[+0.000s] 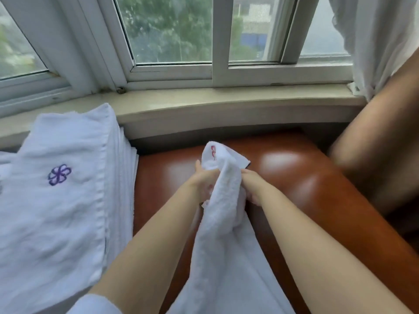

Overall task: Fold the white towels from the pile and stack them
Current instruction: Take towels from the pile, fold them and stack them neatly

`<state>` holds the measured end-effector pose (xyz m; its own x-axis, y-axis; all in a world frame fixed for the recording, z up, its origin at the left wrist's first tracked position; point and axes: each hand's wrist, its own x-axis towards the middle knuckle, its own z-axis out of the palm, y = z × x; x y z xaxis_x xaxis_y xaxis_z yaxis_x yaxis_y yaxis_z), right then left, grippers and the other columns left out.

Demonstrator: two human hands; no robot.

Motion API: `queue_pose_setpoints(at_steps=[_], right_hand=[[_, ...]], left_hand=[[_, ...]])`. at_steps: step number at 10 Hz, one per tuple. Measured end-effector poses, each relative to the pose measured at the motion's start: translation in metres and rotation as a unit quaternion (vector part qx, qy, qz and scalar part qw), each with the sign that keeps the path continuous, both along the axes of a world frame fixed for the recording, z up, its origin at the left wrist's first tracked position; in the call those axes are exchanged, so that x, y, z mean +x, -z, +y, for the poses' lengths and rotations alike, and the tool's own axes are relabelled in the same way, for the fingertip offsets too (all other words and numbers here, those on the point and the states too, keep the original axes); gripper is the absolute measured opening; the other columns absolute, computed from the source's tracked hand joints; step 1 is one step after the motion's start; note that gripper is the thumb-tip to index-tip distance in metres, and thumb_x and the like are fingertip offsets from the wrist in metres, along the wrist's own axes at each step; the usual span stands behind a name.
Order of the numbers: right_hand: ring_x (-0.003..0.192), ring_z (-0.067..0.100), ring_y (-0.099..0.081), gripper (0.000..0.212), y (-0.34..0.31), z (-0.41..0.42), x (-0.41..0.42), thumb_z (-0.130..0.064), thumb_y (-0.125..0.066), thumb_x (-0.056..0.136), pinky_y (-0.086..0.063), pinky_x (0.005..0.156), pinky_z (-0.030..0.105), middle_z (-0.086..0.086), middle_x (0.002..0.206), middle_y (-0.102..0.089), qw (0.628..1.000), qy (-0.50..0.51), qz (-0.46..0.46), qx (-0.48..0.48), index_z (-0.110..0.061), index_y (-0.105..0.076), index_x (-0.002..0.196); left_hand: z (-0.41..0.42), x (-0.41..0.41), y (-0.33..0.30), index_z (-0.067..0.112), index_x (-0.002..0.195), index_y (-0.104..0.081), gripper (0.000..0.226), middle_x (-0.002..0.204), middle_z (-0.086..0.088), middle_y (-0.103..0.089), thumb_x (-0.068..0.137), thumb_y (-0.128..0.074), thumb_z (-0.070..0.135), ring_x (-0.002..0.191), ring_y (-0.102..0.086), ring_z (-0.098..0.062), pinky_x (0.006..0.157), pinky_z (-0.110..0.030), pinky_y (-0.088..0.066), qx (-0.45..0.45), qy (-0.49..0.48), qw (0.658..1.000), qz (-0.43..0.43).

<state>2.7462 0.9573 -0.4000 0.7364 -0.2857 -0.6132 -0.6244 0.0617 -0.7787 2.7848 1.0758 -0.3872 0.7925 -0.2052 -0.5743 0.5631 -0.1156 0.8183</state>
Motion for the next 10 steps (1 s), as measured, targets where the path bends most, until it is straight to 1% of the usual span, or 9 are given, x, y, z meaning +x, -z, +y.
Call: queue_pose_setpoints(at_steps=[1, 2, 3, 4, 5, 7, 8, 9, 10], right_hand=[[0.088, 0.026, -0.068, 0.019, -0.020, -0.016, -0.002, -0.020, -0.063, 0.087, -0.057, 0.071, 0.034, 0.012, 0.094, -0.072, 0.999, -0.041, 0.026, 0.009, -0.008, -0.070, 0.100], [0.087, 0.021, -0.064, 0.016, -0.023, -0.025, 0.006, -0.006, -0.061, 0.085, -0.053, 0.064, 0.030, 0.008, 0.097, -0.067, 0.996, -0.071, 0.028, -0.038, -0.010, -0.063, 0.101], [0.089, 0.024, -0.056, 0.019, -0.024, -0.040, 0.017, 0.001, -0.053, 0.085, -0.043, 0.064, 0.026, 0.007, 0.097, -0.060, 0.985, 0.011, -0.020, -0.169, -0.014, -0.058, 0.096], [0.087, 0.025, -0.053, 0.027, -0.033, -0.059, 0.029, 0.002, -0.049, 0.081, -0.036, 0.072, 0.023, 0.010, 0.106, -0.060, 0.949, 0.137, -0.067, -0.276, -0.015, -0.059, 0.100], [0.104, 0.028, -0.053, 0.038, -0.045, -0.083, 0.045, 0.000, -0.051, 0.084, -0.035, 0.077, 0.026, 0.012, 0.122, -0.054, 0.934, 0.138, -0.051, -0.325, -0.013, -0.054, 0.119], [0.129, 0.031, -0.044, 0.065, -0.054, -0.073, 0.039, -0.015, -0.052, 0.092, -0.040, 0.099, 0.034, 0.013, 0.145, -0.038, 0.955, -0.017, 0.163, -0.246, -0.006, -0.021, 0.149], [0.115, 0.027, -0.055, 0.048, -0.048, -0.057, 0.026, -0.012, -0.052, 0.093, -0.043, 0.086, 0.026, 0.013, 0.129, -0.054, 0.973, -0.056, 0.126, -0.186, 0.002, -0.042, 0.137], [0.087, 0.023, -0.057, 0.026, -0.055, -0.048, 0.017, -0.011, -0.055, 0.088, -0.042, 0.074, 0.025, 0.006, 0.098, -0.065, 0.985, 0.031, -0.023, -0.167, -0.008, -0.068, 0.111], [0.082, 0.023, -0.057, 0.009, -0.079, -0.045, 0.001, -0.021, -0.060, 0.085, -0.048, 0.079, 0.030, -0.007, 0.079, -0.060, 0.979, 0.106, -0.080, -0.153, -0.020, -0.068, 0.087]], left_hand=[[0.004, -0.004, -0.009, 0.023, 0.120, -0.042, 0.025, 0.105, -0.008, -0.053, 0.099, -0.046, 0.011, 0.088, -0.058, -0.024, 0.081, -0.036, -0.054, -0.004, -0.003, 0.997, 0.080], [0.001, -0.003, -0.023, 0.015, 0.078, -0.051, 0.020, 0.070, -0.001, -0.058, 0.097, -0.049, 0.012, 0.061, -0.056, -0.014, 0.051, -0.020, -0.049, 0.057, 0.086, 0.991, 0.085], [-0.004, 0.011, -0.026, 0.007, 0.091, -0.060, 0.007, 0.083, -0.008, -0.062, 0.089, -0.054, 0.004, 0.075, -0.055, -0.022, 0.066, -0.029, -0.047, 0.160, 0.027, 0.987, 0.002], [0.012, 0.034, -0.041, 0.012, 0.090, -0.066, 0.020, 0.103, -0.013, -0.066, 0.082, -0.050, 0.002, 0.087, -0.061, -0.025, 0.074, -0.033, -0.048, 0.253, -0.085, 0.953, -0.141], [0.037, 0.060, -0.054, 0.019, 0.105, -0.070, 0.043, 0.111, -0.017, -0.060, 0.078, -0.044, -0.002, 0.101, -0.051, -0.030, 0.077, -0.028, -0.042, 0.369, -0.052, 0.894, -0.249], [0.055, 0.052, -0.041, 0.012, 0.121, -0.053, 0.033, 0.132, -0.014, -0.037, 0.088, -0.048, 0.005, 0.090, -0.050, -0.025, 0.073, -0.031, -0.042, 0.387, -0.017, 0.905, -0.177], [0.054, 0.035, -0.032, 0.015, 0.123, -0.052, 0.037, 0.127, -0.011, -0.052, 0.087, -0.049, 0.008, 0.096, -0.055, -0.023, 0.073, -0.030, -0.042, 0.341, -0.044, 0.927, -0.150], [0.052, 0.025, -0.049, 0.016, 0.107, -0.063, 0.028, 0.110, -0.005, -0.062, 0.084, -0.048, 0.008, 0.089, -0.054, -0.019, 0.072, -0.029, -0.042, 0.323, -0.052, 0.923, -0.203], [0.055, 0.014, -0.080, 0.019, 0.092, -0.068, 0.026, 0.092, 0.000, -0.065, 0.080, -0.046, 0.012, 0.085, -0.057, -0.021, 0.068, -0.028, -0.042, 0.321, -0.025, 0.913, -0.249]])
